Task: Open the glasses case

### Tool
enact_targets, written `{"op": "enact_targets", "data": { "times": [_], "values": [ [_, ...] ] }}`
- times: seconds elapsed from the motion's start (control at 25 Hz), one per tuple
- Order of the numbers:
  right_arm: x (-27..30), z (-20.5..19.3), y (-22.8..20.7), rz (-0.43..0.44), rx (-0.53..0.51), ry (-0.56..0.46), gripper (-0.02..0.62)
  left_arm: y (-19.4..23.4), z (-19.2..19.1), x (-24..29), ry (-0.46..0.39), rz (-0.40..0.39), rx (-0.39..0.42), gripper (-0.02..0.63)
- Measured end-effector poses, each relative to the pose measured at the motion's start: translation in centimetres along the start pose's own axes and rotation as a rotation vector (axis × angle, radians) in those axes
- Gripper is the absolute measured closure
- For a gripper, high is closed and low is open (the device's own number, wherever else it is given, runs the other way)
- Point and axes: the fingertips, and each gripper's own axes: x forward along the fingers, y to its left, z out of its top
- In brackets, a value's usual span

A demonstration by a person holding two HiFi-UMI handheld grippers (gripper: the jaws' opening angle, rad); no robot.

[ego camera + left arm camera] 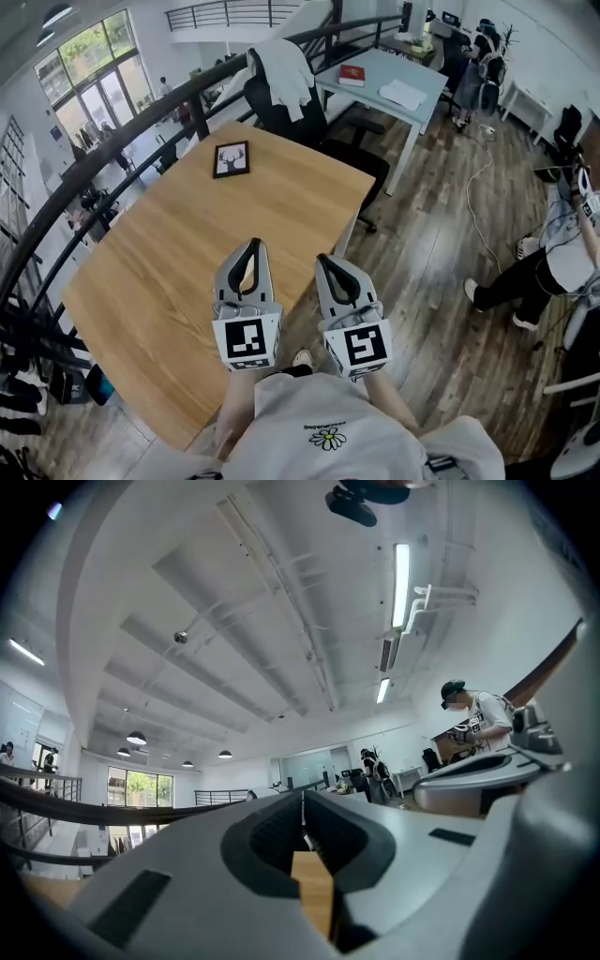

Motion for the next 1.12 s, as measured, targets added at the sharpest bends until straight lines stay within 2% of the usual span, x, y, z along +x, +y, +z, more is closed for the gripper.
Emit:
{"op": "enact_targets", "data": {
  "times": [0.24,0.44,0.6,0.72,0.76,0.84,0.96,1.12],
  "values": [
    [8.4,1.6,-1.7,0.075,0.004,-0.034,0.589,4.6,1.5,5.6,-0.029,0.077,0.003,0.588],
    [12.2,0.5,-1.9,0.162,0.03,-0.019,0.588,7.0,0.0,6.9,0.029,0.169,-0.004,0.588],
    [15.3,-0.6,-1.2,0.284,0.021,-0.018,0.589,9.0,-1.7,7.1,0.088,0.265,-0.023,0.583],
    [17.3,-0.9,-1.3,0.359,0.025,-0.021,0.589,10.2,-1.9,7.7,0.101,0.312,0.0,0.581],
    [17.9,-0.9,-1.3,0.381,0.025,-0.026,0.589,10.5,-2.0,7.9,0.109,0.314,0.005,0.579],
    [18.9,-0.9,-1.2,0.427,0.025,-0.032,0.589,11.4,-2.1,8.4,0.13,0.32,0.01,0.509],
    [20.0,-1.4,-0.6,0.502,0.016,-0.018,0.589,12.0,-2.6,8.7,0.18,0.319,0.05,0.503],
    [20.6,-3.2,0.4,0.611,0.003,0.018,0.587,10.6,-6.0,9.0,0.321,0.218,0.072,0.412]
  ]
}}
